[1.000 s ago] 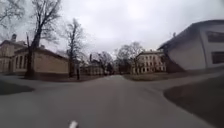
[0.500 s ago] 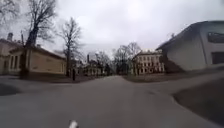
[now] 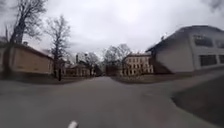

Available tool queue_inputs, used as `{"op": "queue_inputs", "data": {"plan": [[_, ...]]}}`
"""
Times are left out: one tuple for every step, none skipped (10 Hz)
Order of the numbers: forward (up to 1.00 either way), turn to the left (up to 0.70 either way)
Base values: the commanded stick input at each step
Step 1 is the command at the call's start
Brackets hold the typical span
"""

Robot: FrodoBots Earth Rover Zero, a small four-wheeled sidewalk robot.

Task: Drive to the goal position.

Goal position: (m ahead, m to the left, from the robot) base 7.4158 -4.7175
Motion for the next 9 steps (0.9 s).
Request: {"op": "queue_inputs", "data": {"plan": [[1.0, 0.01], [1.0, 0.01], [1.0, 0.01], [1.0, 0.01], [1.0, 0.01], [1.0, 0.01], [1.0, 0.01], [1.0, 0.01], [1.0, -0.39]]}}
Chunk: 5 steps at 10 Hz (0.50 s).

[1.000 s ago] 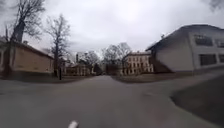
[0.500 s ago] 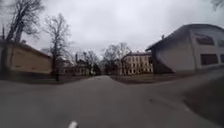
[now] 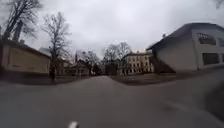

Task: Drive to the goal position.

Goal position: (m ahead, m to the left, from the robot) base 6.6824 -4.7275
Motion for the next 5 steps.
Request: {"op": "queue_inputs", "data": {"plan": [[1.0, -0.39], [1.0, -0.39], [1.0, -0.39], [1.0, -0.39], [1.0, -0.39]]}}
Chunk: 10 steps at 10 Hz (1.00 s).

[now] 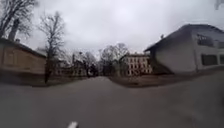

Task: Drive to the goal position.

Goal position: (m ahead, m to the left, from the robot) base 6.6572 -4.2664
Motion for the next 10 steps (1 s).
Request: {"op": "queue_inputs", "data": {"plan": [[1.0, -0.39], [1.0, -0.39], [1.0, -0.39], [1.0, -0.39], [1.0, -0.39], [1.0, -0.39], [1.0, -0.39], [1.0, -0.39], [1.0, -0.39], [1.0, -0.39]]}}
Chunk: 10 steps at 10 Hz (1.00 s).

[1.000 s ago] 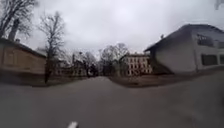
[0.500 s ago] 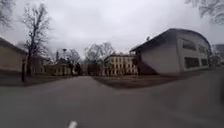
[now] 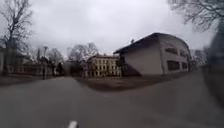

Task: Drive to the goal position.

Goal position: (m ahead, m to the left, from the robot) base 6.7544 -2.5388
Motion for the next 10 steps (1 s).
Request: {"op": "queue_inputs", "data": {"plan": [[1.0, -0.39], [1.0, -0.39], [1.0, -0.39], [1.0, -0.39], [1.0, -0.39], [1.0, -0.39], [1.0, -0.39], [1.0, -0.39], [1.0, -0.39], [1.0, -0.39]]}}
